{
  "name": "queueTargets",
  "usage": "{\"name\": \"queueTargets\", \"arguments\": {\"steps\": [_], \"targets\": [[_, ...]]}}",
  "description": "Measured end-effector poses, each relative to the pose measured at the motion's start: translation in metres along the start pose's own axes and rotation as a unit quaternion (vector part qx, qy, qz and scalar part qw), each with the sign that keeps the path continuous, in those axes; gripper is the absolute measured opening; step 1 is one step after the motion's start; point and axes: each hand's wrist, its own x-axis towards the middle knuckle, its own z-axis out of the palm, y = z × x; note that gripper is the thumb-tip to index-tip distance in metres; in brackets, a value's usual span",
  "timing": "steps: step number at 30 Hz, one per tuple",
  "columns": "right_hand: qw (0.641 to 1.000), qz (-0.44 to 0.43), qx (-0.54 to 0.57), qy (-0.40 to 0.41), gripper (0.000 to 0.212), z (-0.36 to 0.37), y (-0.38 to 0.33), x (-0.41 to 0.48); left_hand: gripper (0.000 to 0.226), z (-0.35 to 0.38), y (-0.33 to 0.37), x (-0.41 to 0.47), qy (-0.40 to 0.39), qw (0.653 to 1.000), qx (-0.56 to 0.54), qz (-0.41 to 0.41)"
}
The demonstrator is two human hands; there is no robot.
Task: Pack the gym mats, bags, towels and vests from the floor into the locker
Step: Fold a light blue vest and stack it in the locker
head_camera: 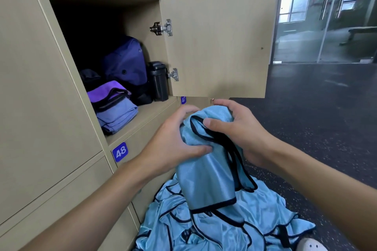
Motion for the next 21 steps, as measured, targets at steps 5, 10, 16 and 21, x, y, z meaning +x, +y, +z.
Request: {"name": "queueTargets", "arguments": {"steps": [5, 10, 16, 21], "targets": [[0.994, -0.022, -0.093, -0.045, 0.047, -0.006, -0.002, 0.000, 0.050, -0.002, -0.001, 0.004, 0.029, 0.999, -0.032, 0.004], [0.988, 0.005, -0.078, -0.131, 0.092, -0.015, 0.001, -0.001, 0.052, -0.004, 0.003, 0.007, 0.033, 0.995, -0.089, -0.026], [0.992, -0.026, -0.102, -0.068, 0.087, -0.012, 0.006, 0.000, 0.068, -0.006, 0.003, 0.007, 0.061, 0.989, -0.129, -0.045], [0.996, -0.038, -0.074, 0.010, 0.081, -0.010, 0.003, 0.000, 0.110, 0.000, -0.003, -0.004, -0.012, 0.997, -0.073, 0.017]]}}
